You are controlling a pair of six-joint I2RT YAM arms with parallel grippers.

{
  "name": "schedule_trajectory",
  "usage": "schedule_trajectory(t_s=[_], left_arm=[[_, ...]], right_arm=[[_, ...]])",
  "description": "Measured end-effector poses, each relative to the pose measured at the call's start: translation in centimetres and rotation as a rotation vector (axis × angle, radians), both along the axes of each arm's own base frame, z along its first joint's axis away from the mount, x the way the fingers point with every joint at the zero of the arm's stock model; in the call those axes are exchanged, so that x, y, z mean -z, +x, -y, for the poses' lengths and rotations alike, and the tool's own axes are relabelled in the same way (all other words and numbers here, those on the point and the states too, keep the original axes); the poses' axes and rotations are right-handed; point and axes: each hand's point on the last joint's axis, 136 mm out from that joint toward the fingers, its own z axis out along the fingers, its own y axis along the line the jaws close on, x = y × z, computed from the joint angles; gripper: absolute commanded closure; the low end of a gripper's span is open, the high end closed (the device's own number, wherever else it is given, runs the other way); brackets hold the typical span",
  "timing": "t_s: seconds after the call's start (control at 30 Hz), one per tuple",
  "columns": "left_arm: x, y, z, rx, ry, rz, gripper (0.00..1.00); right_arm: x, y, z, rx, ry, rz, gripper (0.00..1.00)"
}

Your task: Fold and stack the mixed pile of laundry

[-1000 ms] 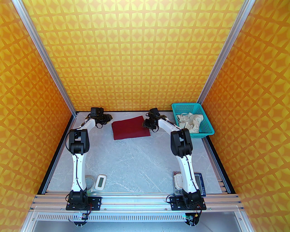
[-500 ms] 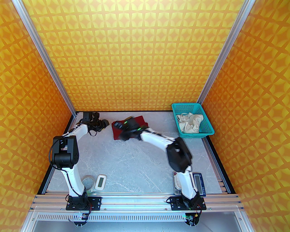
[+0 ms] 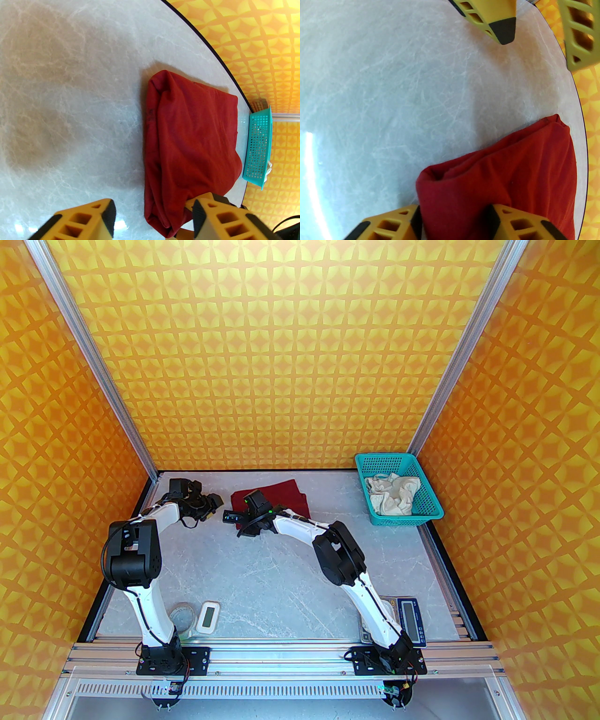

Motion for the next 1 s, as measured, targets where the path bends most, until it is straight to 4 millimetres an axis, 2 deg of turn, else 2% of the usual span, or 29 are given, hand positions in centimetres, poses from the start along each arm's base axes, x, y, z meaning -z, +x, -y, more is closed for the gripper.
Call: schedule_trajectory(t_s=[0.1, 0.2, 0.43, 0.57, 0.73, 0.87, 1.0], left_arm=[[0.6, 0.0, 0.2, -0.031, -0.030, -0.026, 0.39], [1.1, -0.1, 0.8, -0.055, -0.060, -0.056, 0.36], [1.9, -0.8, 3.9, -0.086, -0.138, -0.111, 0.32], [2.3, -1.1, 5.3, -0.115, -0.172, -0.149, 0.27], [2.5, -1.0, 5.9, -0.166, -0.194, -0.178, 0.26], [2.3, -0.4, 6.6, -0.194, -0.223, -0.174, 0.26], [3.3, 0.2, 7.4, -0.223, -0.257, -0.189, 0.26]], right_arm=[[0.2, 0.5, -0.2, -0.004, -0.010, 0.015, 0.89], [0.1, 0.7, -0.3, -0.002, -0.006, 0.017, 1.00], [-0.9, 0.3, 0.5, 0.007, 0.067, -0.002, 1.00], [-3.3, 0.9, 1.2, 0.019, 0.136, 0.007, 1.00], [-6.1, 1.9, 1.7, 0.023, 0.207, 0.044, 1.00], [-6.3, 1.9, 1.8, 0.016, 0.230, 0.042, 1.00], [-5.8, 1.4, 1.6, -0.001, 0.236, 0.022, 1.00]])
